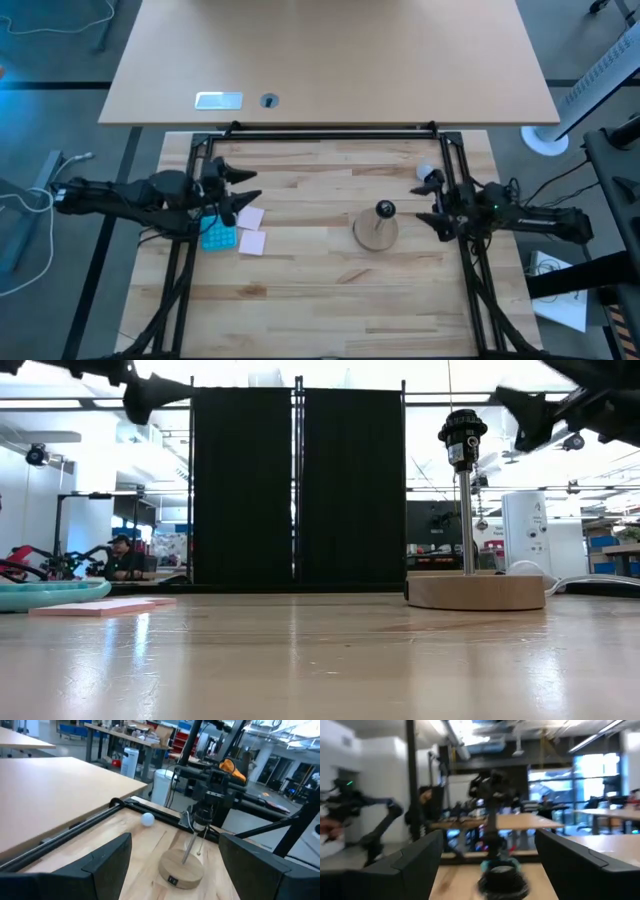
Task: Screw lightbulb
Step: Return to Home Position
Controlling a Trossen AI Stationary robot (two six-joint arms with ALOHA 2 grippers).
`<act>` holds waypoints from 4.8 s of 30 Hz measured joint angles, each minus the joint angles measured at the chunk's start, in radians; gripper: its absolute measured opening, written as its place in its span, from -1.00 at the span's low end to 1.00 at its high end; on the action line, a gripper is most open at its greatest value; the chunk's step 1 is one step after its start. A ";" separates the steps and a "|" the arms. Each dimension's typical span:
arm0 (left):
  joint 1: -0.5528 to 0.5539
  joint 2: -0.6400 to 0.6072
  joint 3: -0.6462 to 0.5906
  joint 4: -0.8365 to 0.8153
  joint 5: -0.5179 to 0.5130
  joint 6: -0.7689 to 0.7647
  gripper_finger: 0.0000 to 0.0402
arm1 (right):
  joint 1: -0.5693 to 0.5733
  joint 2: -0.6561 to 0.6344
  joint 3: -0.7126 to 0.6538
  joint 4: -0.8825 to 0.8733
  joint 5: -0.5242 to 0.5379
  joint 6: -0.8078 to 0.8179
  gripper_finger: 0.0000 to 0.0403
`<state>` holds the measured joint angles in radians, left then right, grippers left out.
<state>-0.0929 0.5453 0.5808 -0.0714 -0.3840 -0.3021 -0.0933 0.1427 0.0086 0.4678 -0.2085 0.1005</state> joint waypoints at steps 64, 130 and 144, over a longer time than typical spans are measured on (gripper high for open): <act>-0.014 -0.392 -0.564 0.563 0.029 -0.032 0.45 | 0.210 -0.142 0.001 -0.068 -0.010 -0.024 0.54; 0.025 -0.534 -0.571 0.383 0.166 0.057 0.45 | -0.073 -0.141 0.002 -0.255 -0.108 -0.014 0.54; 0.025 -0.442 -0.560 0.367 0.166 0.032 0.45 | -0.073 -0.133 0.002 -0.308 -0.111 0.093 0.54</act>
<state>-0.0681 0.1036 0.0204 0.2960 -0.2181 -0.2704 -0.1661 0.0097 0.0101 0.1602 -0.3195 0.1934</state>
